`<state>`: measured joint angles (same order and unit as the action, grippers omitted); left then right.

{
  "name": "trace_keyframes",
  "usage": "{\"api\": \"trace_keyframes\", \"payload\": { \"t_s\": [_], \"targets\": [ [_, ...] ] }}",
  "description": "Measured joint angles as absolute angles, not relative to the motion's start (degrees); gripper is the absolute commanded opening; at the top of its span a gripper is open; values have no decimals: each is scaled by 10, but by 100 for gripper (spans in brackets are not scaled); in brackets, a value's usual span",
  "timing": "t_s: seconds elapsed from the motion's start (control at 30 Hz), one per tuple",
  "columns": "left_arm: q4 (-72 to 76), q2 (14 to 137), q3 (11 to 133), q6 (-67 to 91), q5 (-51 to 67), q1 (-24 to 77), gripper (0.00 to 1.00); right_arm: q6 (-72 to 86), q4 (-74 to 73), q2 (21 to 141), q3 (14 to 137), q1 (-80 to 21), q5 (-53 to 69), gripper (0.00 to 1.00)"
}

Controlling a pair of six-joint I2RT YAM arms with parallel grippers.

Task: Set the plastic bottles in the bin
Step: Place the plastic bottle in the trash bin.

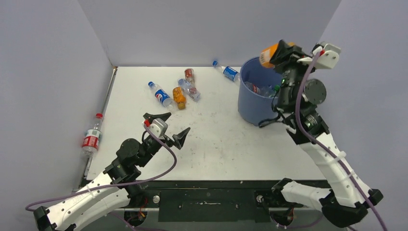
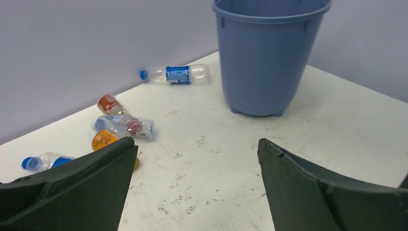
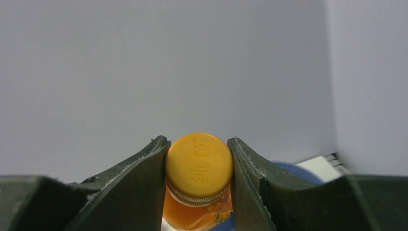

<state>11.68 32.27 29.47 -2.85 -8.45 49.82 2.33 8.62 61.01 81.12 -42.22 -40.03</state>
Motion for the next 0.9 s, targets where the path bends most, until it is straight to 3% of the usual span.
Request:
{"api": "trace_keyframes", "payload": {
  "t_s": [0.1,0.2,0.4,0.57,0.6,0.63,0.7,0.73,0.83,0.9],
  "targets": [
    [114,329,295,-37,-135,498,96,86,71,657,829,-280,-382,5],
    [113,335,295,-47,-168,498,96,137,67,713,823,-211,-366,5],
    [113,336,295,-65,-216,505,96,195,63,828,813,-160,-338,5],
    [113,336,295,-77,-259,506,96,207,63,859,787,-153,-327,6],
    [113,335,295,-79,-268,506,96,208,63,859,782,-150,-325,13],
    [114,335,294,-81,-275,506,96,209,63,859,778,-150,-322,28],
    [114,334,293,-83,-288,506,96,213,63,859,774,-148,-314,73],
    [114,334,293,-84,-292,506,96,216,62,859,773,-147,-307,85],
    [114,336,293,-86,-301,506,96,221,56,859,773,-142,-285,100],
    [114,340,293,-87,-304,506,96,224,49,858,773,-139,-273,94]
  ]
}}
